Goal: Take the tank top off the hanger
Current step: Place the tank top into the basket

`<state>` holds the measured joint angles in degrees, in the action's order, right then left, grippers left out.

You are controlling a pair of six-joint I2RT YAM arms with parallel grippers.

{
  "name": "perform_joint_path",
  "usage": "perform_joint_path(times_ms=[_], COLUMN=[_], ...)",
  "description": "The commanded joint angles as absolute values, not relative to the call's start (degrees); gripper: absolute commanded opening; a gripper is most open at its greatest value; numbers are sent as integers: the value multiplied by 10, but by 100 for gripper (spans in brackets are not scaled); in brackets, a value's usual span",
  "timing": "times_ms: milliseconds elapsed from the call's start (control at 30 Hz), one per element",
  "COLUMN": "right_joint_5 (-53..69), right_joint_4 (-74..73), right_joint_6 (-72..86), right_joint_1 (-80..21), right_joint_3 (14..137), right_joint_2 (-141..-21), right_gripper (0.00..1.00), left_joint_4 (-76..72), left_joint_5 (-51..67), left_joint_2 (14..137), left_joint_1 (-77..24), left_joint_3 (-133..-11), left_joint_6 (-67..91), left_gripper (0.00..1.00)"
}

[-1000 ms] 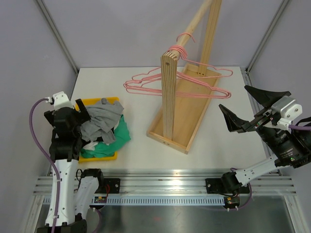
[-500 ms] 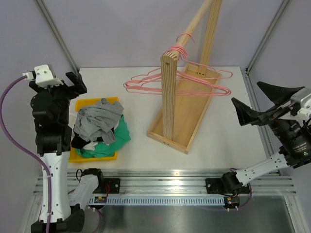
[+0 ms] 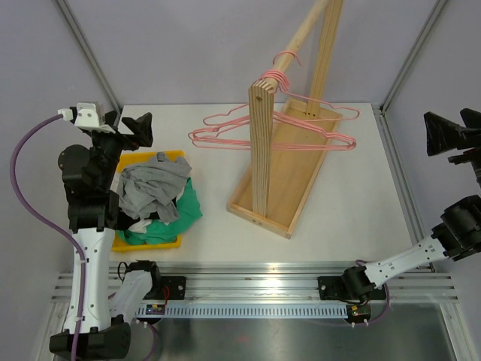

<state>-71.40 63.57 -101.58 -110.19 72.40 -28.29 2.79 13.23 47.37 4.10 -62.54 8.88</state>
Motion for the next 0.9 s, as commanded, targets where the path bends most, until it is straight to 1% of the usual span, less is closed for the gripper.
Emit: perform_joint_path(times_ms=[0, 167, 233, 367, 600, 867], right_joint_5=[-672, -644, -629, -599, -645, -664], right_joint_4=[886, 886, 886, 886, 886, 885], right_joint_6=[-1227, -1257, -1281, -1261, -1281, -1282], right_joint_1=[-1103, -1102, -1101, -1100, -1100, -1100], right_joint_3=[765, 821, 799, 766, 843, 812], right_joint_2=[-337, -360, -367, -384, -428, -407], right_gripper=[99, 99, 99, 99, 99, 100], left_joint_4=[-29, -25, -24, -21, -18, -16], left_joint_5=[159, 151, 148, 143, 140, 138], left_joint_2=[468, 458, 457, 458, 459, 458], left_joint_1=[42, 44, 43, 43, 43, 43], left_joint_3=[-626, -621, -618, -617, -618, -617], left_joint_6=[94, 88, 86, 84, 83, 79], left_gripper=[99, 99, 99, 99, 99, 99])
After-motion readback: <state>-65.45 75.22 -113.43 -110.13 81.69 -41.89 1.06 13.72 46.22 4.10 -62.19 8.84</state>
